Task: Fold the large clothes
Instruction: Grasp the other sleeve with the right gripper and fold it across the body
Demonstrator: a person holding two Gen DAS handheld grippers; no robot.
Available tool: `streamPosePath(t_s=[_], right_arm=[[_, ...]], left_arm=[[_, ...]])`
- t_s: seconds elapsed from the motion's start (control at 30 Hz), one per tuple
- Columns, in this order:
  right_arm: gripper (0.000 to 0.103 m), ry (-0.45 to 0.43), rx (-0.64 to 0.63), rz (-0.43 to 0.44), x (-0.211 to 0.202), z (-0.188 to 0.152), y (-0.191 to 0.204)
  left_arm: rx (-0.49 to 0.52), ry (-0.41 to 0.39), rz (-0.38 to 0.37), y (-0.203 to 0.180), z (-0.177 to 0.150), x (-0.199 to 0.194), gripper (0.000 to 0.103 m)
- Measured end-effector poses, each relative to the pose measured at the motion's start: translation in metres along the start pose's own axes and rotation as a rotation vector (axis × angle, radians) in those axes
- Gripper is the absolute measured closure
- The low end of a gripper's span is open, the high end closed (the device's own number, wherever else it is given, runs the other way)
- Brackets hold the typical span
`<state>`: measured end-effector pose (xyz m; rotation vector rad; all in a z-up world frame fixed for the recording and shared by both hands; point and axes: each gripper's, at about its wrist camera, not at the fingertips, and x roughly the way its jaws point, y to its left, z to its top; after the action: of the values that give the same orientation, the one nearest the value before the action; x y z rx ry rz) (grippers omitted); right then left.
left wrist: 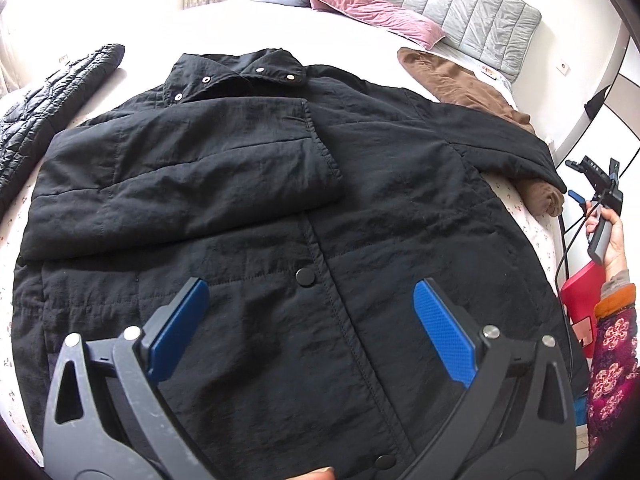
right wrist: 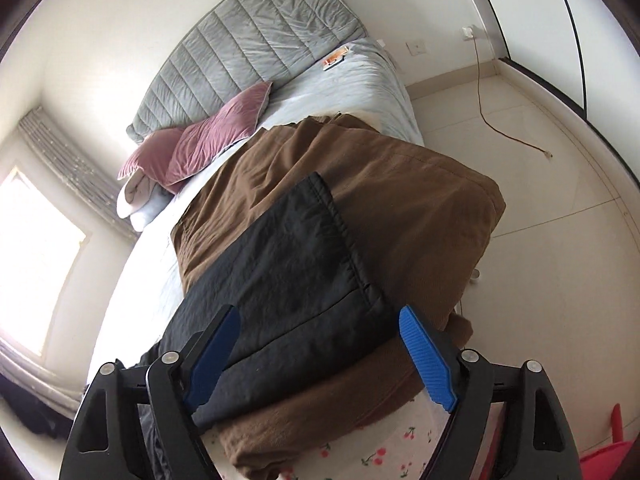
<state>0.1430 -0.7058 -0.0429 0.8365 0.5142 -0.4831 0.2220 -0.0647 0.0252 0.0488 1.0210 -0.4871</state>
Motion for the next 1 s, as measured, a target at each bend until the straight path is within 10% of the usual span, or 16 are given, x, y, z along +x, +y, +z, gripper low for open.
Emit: streamPosePath(t_s=[0.27, 0.4, 0.53, 1.0], right_arm=[[0.036, 0.034, 0.017, -0.052, 0.033, 0.002, -0.014], [0.077, 0.016, -0.016, -0.085, 0.033, -0.002, -0.004], [0.083, -0.034, -0.053, -0.014, 0.007, 0.002, 0.019], [0.084, -0.066, -0.505, 0.368, -0.106, -0.043, 0.282]], left_arm=[[-0.023, 0.012, -0.027, 0.0, 0.003, 0.005, 0.001], [-0.01, 0.005, -0.019, -0.001, 0.007, 0.002, 0.001], [-0.016, -0.026, -0.024, 0.003, 0.015, -0.007, 0.001], [-0.075, -0.096, -0.082, 0.037, 0.045, -0.033, 0.001]])
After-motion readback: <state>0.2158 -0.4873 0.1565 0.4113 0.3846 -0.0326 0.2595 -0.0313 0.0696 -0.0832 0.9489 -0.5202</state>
